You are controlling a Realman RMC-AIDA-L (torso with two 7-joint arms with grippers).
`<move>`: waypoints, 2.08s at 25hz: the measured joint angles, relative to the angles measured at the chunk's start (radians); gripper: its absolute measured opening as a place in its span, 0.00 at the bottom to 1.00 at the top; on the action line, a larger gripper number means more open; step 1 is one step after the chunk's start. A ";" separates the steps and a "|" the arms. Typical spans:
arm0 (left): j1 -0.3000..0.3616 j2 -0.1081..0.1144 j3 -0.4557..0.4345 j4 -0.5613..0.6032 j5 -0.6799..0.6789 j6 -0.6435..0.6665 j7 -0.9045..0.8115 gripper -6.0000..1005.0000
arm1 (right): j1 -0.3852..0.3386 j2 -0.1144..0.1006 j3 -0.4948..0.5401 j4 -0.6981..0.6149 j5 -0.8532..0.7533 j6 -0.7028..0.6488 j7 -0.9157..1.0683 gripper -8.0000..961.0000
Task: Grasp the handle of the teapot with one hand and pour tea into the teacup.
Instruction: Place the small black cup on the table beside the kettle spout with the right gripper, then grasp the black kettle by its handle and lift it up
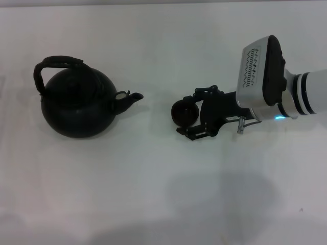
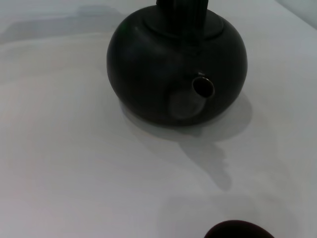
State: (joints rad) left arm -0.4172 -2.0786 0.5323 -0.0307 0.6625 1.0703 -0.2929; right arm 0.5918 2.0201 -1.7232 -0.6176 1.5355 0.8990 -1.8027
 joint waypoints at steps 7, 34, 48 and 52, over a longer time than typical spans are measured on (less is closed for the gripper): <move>0.000 0.000 0.000 0.000 0.000 -0.001 0.001 0.87 | 0.012 -0.004 -0.005 0.001 0.000 0.015 0.007 0.89; 0.232 0.000 0.009 0.010 0.228 0.452 -0.011 0.87 | -0.097 -0.021 0.813 -0.017 0.030 0.215 -0.163 0.89; 0.253 0.001 0.009 -0.010 0.407 0.635 -0.055 0.87 | -0.104 -0.019 0.890 -0.018 0.033 0.111 -0.194 0.89; 0.211 0.003 0.009 -0.012 0.521 0.627 -0.070 0.87 | -0.110 -0.018 0.895 -0.017 0.036 0.114 -0.194 0.89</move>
State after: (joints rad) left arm -0.2066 -2.0755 0.5415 -0.0423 1.1834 1.6969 -0.3626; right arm 0.4818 2.0018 -0.8278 -0.6351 1.5714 1.0126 -1.9966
